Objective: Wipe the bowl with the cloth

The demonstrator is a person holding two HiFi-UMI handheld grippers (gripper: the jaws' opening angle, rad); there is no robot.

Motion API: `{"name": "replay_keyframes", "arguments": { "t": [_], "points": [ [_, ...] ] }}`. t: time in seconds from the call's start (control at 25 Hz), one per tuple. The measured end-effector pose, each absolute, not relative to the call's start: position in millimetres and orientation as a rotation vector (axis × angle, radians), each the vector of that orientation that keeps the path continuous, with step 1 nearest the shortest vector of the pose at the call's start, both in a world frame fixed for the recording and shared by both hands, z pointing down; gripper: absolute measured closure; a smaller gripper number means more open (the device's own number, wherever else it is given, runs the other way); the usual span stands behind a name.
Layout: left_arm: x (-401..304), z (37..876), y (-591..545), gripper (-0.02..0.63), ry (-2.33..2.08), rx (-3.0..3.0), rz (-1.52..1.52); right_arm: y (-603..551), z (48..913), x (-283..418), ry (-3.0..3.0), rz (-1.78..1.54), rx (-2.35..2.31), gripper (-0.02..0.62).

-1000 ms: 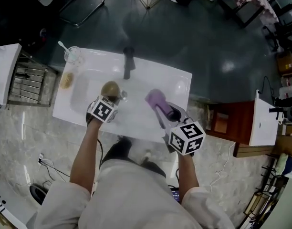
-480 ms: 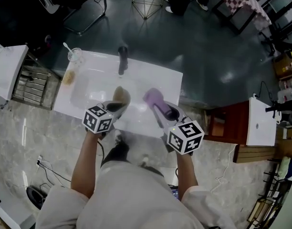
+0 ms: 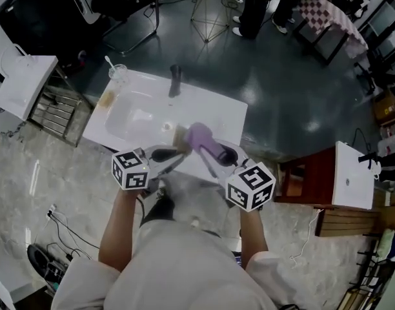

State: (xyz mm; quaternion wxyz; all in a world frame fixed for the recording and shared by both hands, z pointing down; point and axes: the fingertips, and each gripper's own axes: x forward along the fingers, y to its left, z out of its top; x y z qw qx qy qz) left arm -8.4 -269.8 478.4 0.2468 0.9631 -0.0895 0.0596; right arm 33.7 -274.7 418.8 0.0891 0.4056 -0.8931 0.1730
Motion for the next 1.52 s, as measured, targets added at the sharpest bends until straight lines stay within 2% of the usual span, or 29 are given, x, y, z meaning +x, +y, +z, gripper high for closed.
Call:
{"name": "replay_keyframes", "arguments": {
  "t": [0.24,0.4,0.92,1.52],
  "points": [
    [-13,458,-217,0.595,-0.184,2.673,0.093,-229,406,9,-2.687,0.257,1.021,0.491],
    [-17,441,-190,0.595,-0.152,2.693,0.016,-211,400,5,-2.690,0.213,0.982,0.491],
    [-23,418,-128,0.591,-0.101,2.801,0.038,-175,391,9,-2.734,-0.024,0.764,0.491],
    [-7,411,-71,0.589,0.066,2.872,-0.016,-156,410,37,-2.762,-0.028,0.769,0.491]
  ]
}}
